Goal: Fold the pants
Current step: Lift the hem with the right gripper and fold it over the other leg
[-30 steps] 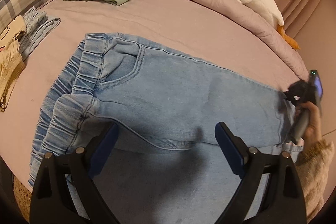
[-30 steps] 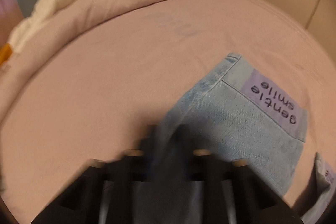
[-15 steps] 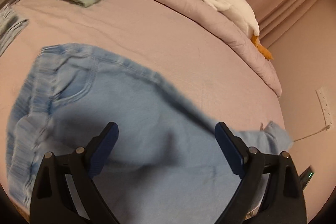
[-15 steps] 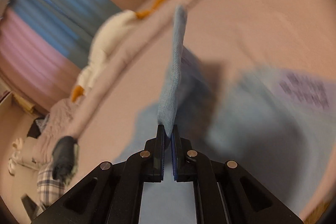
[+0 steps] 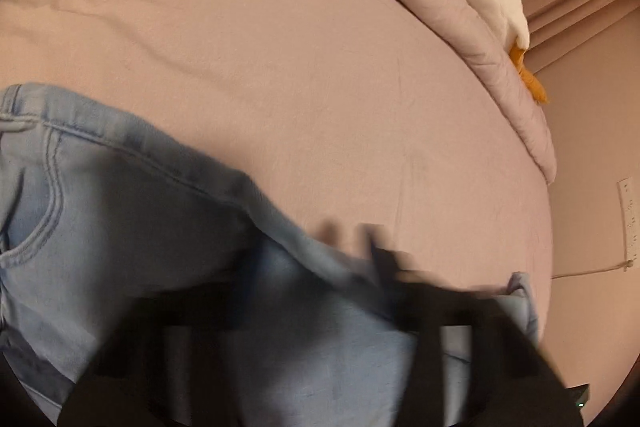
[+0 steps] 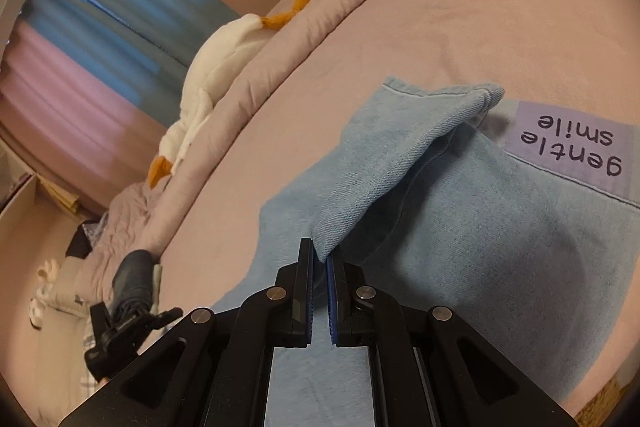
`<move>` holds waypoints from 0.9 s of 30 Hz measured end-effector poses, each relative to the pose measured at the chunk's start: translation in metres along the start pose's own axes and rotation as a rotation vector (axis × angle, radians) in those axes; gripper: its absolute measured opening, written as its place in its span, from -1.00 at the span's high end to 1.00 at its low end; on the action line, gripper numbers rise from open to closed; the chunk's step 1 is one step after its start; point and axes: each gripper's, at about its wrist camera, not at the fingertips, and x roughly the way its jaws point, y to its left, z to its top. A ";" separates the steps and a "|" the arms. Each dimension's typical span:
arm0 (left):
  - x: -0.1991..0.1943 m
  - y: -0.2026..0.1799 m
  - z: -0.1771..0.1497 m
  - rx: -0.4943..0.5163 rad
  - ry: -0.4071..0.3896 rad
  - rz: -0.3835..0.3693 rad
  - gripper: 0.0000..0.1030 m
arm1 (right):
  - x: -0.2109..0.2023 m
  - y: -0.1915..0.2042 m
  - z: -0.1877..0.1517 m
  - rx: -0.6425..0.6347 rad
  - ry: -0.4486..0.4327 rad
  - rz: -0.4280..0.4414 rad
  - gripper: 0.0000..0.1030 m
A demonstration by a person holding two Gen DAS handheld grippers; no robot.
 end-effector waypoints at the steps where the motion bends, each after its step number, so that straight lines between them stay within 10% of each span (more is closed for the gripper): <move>1: 0.000 0.003 0.001 -0.006 0.001 0.003 0.67 | 0.001 0.000 0.001 0.004 0.007 0.006 0.87; 13: -0.165 0.005 -0.118 0.196 -0.227 -0.278 0.90 | -0.059 0.005 0.011 -0.084 -0.044 0.023 0.87; 19: -0.127 0.041 -0.195 0.246 -0.041 -0.160 0.88 | -0.062 -0.038 -0.015 -0.057 0.073 -0.067 0.87; 25: -0.099 0.066 -0.204 0.171 0.030 -0.104 0.79 | -0.045 -0.064 -0.024 -0.017 0.165 -0.079 0.83; 27: -0.104 0.068 -0.199 0.157 0.020 -0.115 0.70 | -0.054 -0.061 -0.019 -0.037 0.139 -0.094 0.49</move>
